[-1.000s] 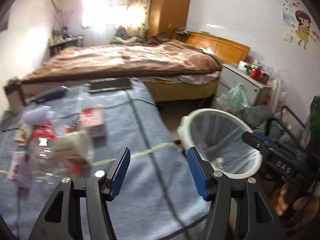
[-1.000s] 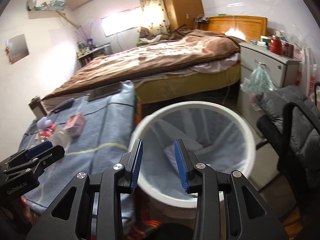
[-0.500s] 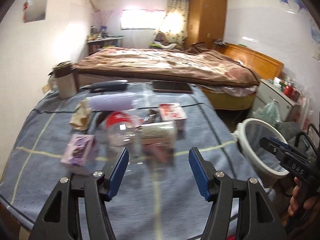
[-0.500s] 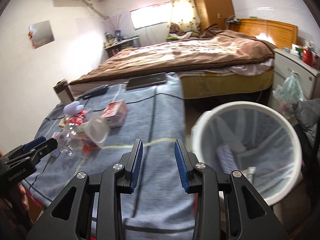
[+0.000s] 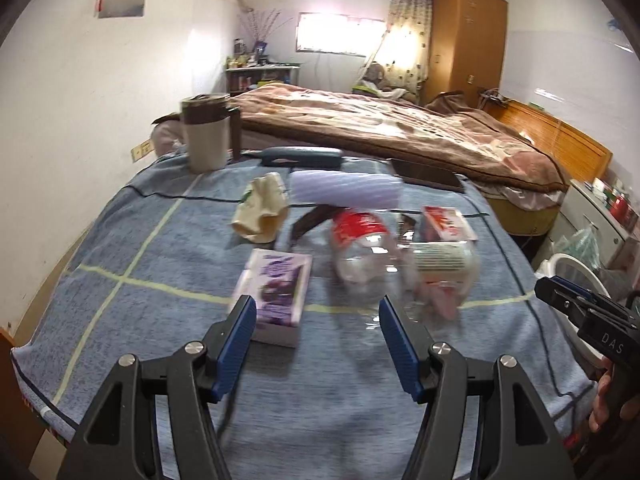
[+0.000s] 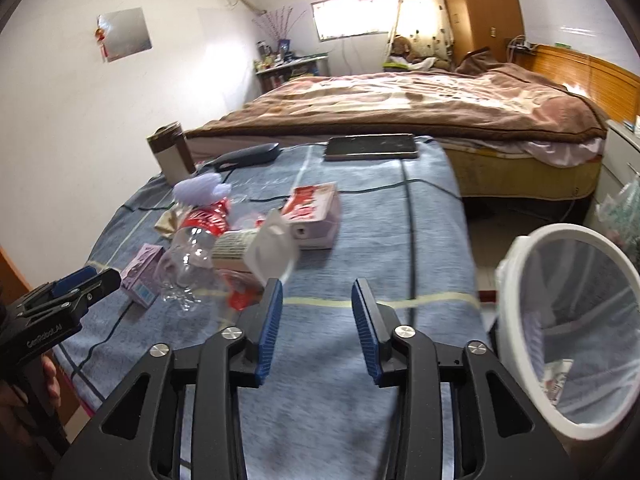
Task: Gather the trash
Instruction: 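Move both open tools back over the bed, then grasp the white yogurt cup with the right tool while the left tool grasps the purple juice box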
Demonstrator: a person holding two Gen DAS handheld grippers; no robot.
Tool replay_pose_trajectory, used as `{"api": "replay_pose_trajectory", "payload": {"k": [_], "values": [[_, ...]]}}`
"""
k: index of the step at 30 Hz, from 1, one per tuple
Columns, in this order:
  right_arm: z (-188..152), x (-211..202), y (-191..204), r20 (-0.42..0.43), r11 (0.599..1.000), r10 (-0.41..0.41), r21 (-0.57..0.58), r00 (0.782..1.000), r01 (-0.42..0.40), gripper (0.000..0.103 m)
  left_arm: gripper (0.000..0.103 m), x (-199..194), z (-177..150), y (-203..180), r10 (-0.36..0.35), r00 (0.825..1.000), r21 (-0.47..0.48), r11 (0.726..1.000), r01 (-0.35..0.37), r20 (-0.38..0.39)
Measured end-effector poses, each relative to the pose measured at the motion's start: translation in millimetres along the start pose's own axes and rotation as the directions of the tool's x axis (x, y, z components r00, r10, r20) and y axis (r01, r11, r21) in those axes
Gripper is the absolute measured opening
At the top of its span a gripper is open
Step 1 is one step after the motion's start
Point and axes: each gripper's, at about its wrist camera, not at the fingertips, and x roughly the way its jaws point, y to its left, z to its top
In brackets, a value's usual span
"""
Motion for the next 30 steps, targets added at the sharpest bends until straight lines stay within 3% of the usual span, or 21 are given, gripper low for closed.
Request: {"api": "replay_pose_trajectory", "payload": {"k": [2, 15, 30], "values": [[2.1, 5.6, 6.0, -0.008, 1.0, 0.018, -0.008, 1.0, -0.018, 0.046, 0.066, 2.8, -0.2, 8.4, 0.006, 1.0, -0.01, 1.0, -0.006, -0.003], [12.4, 41.6, 24.0, -0.058, 0.995, 0.103, 0.022, 0.993, -0.102, 0.046, 0.071, 28.7, 3.4, 41.8, 0.03, 0.999, -0.048, 0.998, -0.031, -0.032], [18.0, 64.5, 35.3, -0.095, 0.987, 0.162, 0.016, 0.982, -0.161, 0.046, 0.071, 57.3, 8.1, 46.9, -0.021, 0.996, -0.064, 0.998, 0.016, -0.088]]}}
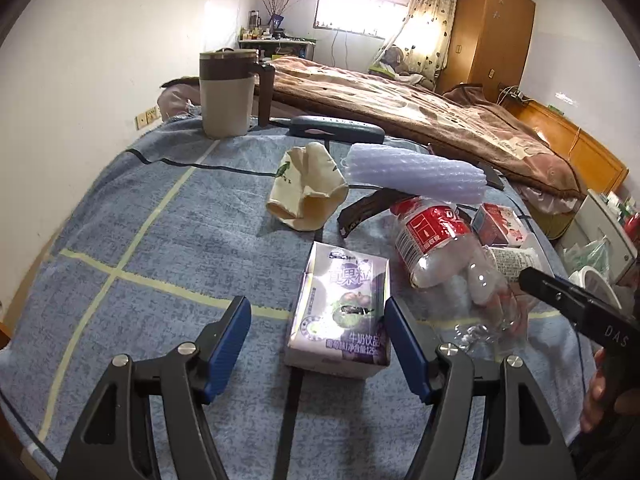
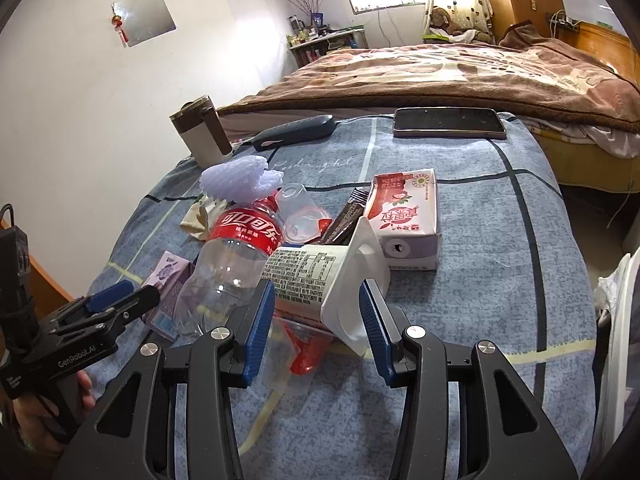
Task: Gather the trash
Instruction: 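Grasp the white yogurt cup with the right tool while the left tool grasps the purple juice box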
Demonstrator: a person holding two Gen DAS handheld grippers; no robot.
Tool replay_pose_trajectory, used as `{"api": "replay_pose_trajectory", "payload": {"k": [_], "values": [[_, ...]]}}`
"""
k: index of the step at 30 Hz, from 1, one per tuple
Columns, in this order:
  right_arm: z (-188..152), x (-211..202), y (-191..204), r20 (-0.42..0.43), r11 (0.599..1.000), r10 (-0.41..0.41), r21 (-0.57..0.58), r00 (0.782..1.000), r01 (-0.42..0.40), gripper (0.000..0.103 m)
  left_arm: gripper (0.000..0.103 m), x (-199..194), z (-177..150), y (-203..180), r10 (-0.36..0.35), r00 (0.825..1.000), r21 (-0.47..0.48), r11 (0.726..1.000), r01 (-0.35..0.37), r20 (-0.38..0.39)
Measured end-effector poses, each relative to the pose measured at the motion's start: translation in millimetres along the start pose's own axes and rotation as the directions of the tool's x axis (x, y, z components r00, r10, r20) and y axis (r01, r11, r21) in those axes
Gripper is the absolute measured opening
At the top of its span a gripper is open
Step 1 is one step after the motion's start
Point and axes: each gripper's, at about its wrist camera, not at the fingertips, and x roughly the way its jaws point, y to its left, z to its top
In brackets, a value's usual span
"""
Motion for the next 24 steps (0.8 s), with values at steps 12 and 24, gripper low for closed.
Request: {"api": "replay_pose_trajectory", "payload": {"k": [12, 24], "values": [[-0.9, 7.1, 1.6, -0.021, 0.999, 0.048, 0.013, 0.999, -0.048, 0.03, 0.071, 16.4, -4.4, -10.8, 0.02, 0.998, 0.052, 0.998, -0.017, -0.063], [-3.5, 5.2, 2.1, -0.011, 0.999, 0.047, 0.014, 0.999, -0.047, 0.015, 0.058, 14.2, -3.9, -7.3, -0.012, 0.999, 0.02, 1.0, 0.013, -0.04]]}}
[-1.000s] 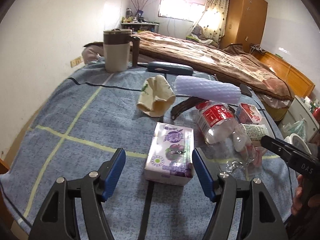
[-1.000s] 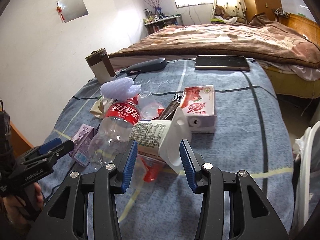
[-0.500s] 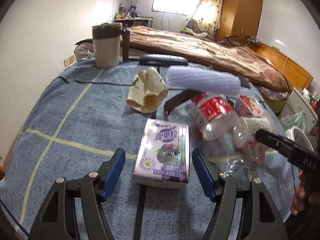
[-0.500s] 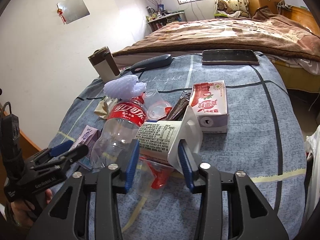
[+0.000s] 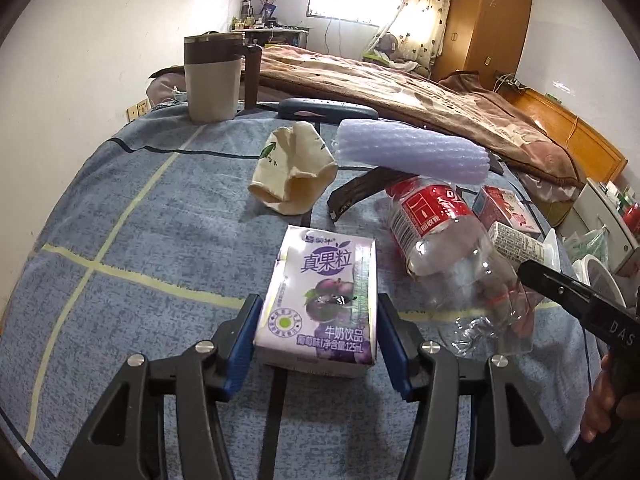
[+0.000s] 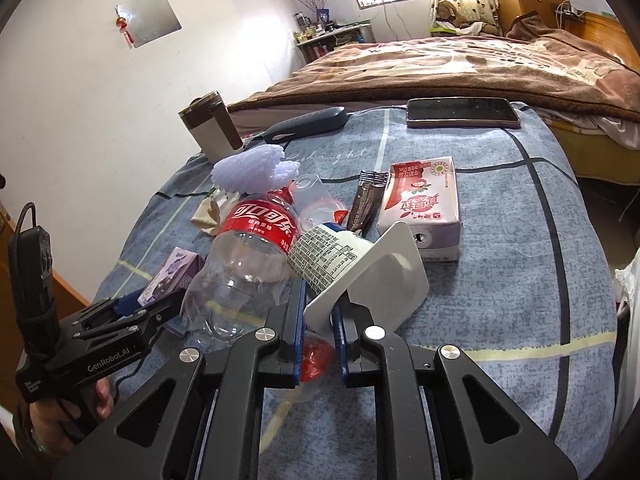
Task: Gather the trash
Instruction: 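Grasp the white yogurt cup with the right tool while the left tool grasps the purple juice box, then carry the yogurt cup and juice box to the wastebasket and release both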
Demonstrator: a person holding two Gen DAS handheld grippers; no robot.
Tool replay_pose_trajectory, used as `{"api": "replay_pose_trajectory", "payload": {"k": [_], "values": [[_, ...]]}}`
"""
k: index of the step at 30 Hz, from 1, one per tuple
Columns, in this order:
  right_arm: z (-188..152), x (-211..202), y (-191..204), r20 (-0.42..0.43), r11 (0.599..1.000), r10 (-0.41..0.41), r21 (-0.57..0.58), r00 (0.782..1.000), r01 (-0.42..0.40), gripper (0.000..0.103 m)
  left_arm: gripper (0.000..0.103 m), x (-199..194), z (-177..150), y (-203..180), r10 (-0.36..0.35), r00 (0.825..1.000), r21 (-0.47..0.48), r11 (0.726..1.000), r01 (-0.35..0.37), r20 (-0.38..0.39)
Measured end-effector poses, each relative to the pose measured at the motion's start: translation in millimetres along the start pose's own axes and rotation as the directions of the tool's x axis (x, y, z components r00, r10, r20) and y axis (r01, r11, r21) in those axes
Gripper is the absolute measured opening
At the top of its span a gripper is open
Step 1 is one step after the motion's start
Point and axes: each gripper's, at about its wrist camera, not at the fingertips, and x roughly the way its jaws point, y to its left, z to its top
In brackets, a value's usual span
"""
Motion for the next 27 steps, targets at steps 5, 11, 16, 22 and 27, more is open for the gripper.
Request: {"api": "replay_pose_trajectory", "payload": {"k": [5, 11, 16, 22, 27], "values": [[-1.0, -4.0, -0.8, 0.015, 1.0, -0.005, 0.002, 1.0, 0.005, 0.015, 0.058, -5.6, -1.0, -1.7, 0.012, 1.0, 0.006, 1.0, -0.013, 0.021], [-2.9, -13.6, 0.4, 0.049, 0.999, -0.034, -0.009, 0.998, 0.035, 0.015, 0.058, -18.6, -1.7, -8.6, 0.004, 0.999, 0.012, 1.0, -0.004, 0.05], [-3.5, -21.6, 1.5, 0.069, 0.998, -0.055, -0.021, 0.996, 0.057, 0.015, 0.058, -31.0, -2.3, -16.5, -0.001, 0.998, 0.028, 1.0, -0.001, 0.066], [-5.2, -35.8, 1.4, 0.098, 0.997, -0.066, -0.024, 0.993, 0.068, 0.015, 0.058, -47.2, -3.1, -28.7, -0.009, 0.996, 0.055, 0.998, 0.004, 0.089], [-6.5, -53.2, 0.9, 0.14, 0.995, -0.085, -0.031, 0.986, 0.09, 0.015, 0.058, -61.8, -1.8, -42.9, -0.025, 0.993, 0.078, 0.997, 0.017, 0.113]]}}
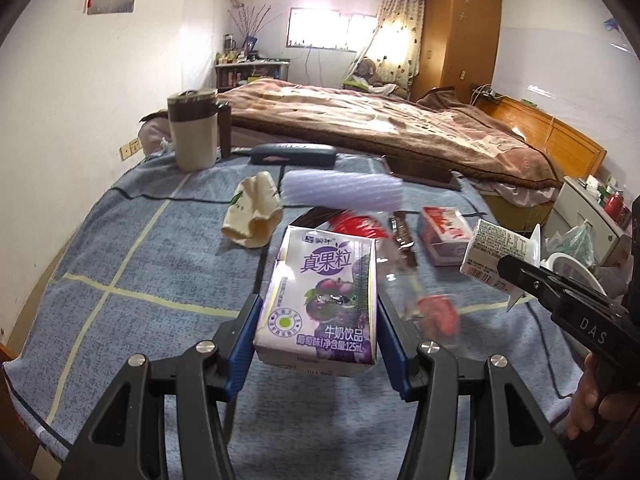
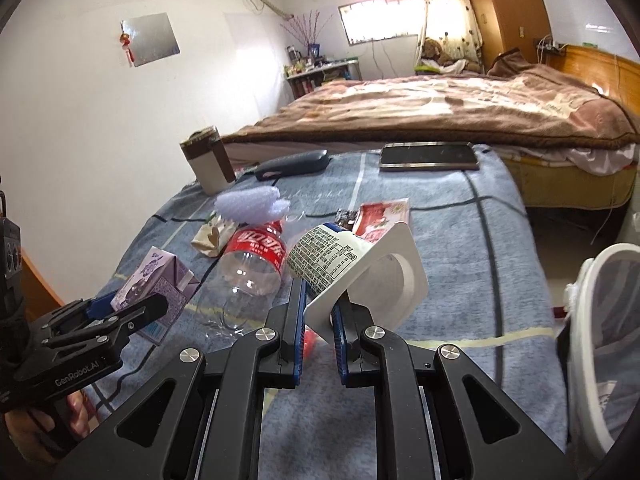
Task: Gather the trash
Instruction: 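Carry the yogurt cup and juice box to the wastebasket and release both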
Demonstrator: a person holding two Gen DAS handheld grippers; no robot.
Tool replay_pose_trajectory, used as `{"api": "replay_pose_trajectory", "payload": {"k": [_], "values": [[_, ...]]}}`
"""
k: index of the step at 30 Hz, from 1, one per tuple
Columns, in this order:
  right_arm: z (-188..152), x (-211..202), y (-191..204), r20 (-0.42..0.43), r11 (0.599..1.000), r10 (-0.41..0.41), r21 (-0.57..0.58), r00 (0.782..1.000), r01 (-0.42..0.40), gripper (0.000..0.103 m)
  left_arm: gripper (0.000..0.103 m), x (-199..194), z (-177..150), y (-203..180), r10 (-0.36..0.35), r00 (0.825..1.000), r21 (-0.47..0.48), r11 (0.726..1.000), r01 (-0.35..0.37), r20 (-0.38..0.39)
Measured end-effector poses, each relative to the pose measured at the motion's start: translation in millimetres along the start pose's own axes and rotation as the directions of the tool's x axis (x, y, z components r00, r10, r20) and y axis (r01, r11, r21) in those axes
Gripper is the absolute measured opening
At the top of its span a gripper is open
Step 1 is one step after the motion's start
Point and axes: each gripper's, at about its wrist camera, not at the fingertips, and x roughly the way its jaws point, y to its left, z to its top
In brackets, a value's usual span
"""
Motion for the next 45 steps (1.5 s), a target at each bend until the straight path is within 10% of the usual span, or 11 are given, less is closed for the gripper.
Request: {"api": "replay_pose_trajectory", "payload": {"k": [24, 45], "values": [[-2.1, -86.3, -77.9, 0.115, 0.975, -0.208, 0.107, 0.971, 0.196, 0.015, 0.058, -13.5, 10.2, -129.0, -0.193, 0.981, 0.181, 0.966, 0.186, 0.021], [-26.3, -123.3, -168.2, 0.017, 0.885, -0.423, 0.224, 0.906, 0.409, 0.015, 0.058, 7.6, -4.3, -277.4, -0.366, 0.925, 0.341, 0.861, 0.378, -0.1]]}}
